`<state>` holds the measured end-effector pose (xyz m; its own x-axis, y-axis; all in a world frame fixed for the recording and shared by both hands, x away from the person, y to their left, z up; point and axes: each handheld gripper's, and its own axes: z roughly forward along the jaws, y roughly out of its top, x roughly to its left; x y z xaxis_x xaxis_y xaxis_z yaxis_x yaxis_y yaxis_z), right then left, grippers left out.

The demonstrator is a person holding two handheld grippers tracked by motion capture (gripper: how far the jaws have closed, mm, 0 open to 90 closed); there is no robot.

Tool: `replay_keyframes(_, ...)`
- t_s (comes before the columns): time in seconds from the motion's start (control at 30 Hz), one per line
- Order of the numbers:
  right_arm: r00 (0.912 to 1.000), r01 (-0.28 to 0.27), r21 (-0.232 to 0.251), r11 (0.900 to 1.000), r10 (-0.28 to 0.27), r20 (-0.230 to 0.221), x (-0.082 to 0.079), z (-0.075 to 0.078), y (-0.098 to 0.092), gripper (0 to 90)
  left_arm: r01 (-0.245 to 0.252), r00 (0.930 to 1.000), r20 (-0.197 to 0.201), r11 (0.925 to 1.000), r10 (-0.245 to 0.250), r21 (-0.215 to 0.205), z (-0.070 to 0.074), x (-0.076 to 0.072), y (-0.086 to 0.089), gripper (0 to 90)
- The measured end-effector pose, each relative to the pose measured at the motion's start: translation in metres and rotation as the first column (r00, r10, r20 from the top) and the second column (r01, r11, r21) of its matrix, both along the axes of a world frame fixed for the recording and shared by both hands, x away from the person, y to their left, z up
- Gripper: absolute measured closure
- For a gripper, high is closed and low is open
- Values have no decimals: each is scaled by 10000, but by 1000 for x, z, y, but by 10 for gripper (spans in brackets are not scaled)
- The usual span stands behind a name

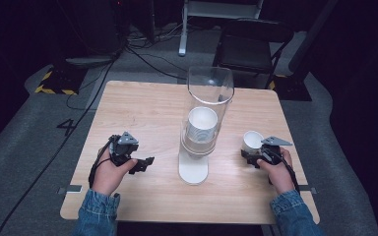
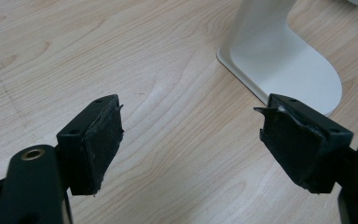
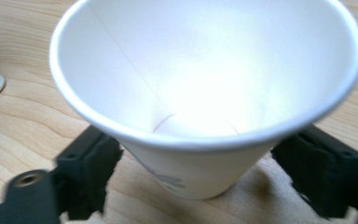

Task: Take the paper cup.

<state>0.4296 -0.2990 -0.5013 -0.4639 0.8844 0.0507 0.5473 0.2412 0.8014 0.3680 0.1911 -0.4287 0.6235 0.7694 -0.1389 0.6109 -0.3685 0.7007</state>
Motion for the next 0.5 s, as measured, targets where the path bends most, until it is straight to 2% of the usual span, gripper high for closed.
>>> replay_keyframes(0.1,9999,-29,22,10000,29,-149,-3,2,-1,162,7,10000,50,9999,-7,113,1,1,0,206)
replay_keyframes(0.37,9999,-163,119,9998,163,12,-11,14,-5,159,39,10000,-44,10000,-39,43,-1,3,-3,205)
replay_keyframes(0.5,9993,-309,258,9992,303,230,-25,28,-12,158,31,10000,-3,10000,-31,81,0,3,1,205)
